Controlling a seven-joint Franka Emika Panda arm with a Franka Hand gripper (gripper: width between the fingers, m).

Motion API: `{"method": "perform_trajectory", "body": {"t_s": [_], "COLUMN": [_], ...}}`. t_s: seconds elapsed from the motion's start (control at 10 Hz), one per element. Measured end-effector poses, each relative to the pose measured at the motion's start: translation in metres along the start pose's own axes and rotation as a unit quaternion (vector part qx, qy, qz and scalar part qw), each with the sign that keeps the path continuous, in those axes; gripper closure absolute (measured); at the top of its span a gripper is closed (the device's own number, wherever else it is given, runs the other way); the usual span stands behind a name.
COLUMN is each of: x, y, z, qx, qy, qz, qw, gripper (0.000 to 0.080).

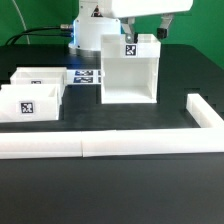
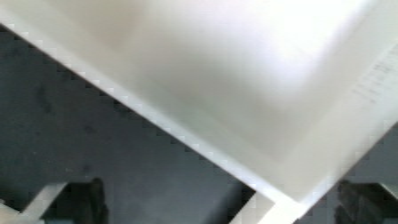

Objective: Assemble drawer

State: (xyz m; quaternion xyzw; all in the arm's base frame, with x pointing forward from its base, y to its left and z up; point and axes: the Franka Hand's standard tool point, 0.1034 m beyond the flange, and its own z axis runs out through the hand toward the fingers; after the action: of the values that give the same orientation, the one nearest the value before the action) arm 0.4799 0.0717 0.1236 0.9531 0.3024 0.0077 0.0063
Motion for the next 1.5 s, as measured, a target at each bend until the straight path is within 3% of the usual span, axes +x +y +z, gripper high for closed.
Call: {"method": "perform_trajectory", "body": {"t_s": [0.2,0.4,0.5,0.7,1.1,1.3,1.5], "x": [-0.002,-0.023,-0.028,-0.037,-0.039,-0.043,-0.045], "y": [-0.002,-0.026,-0.033,-0.037,-0.039,-0.051,-0.052], "z": [0.0,-0.004,-0.002,0.007,0.008,0.015,0.02], "qx": [0.0,-0.004,0.003,0.025,0.025,0.032,0.037], "qy": [-0.001,-0.012,-0.022,-0.011,-0.015,-0.01,-0.015], "qz": [0.017,0.137,0.169,0.217,0.213,0.257,0.291], "qw": [1.0,0.99,0.985,0.976,0.977,0.966,0.956], "gripper": [0.015,0.015,0.015,0.015,0.015,0.015,0.015]}}
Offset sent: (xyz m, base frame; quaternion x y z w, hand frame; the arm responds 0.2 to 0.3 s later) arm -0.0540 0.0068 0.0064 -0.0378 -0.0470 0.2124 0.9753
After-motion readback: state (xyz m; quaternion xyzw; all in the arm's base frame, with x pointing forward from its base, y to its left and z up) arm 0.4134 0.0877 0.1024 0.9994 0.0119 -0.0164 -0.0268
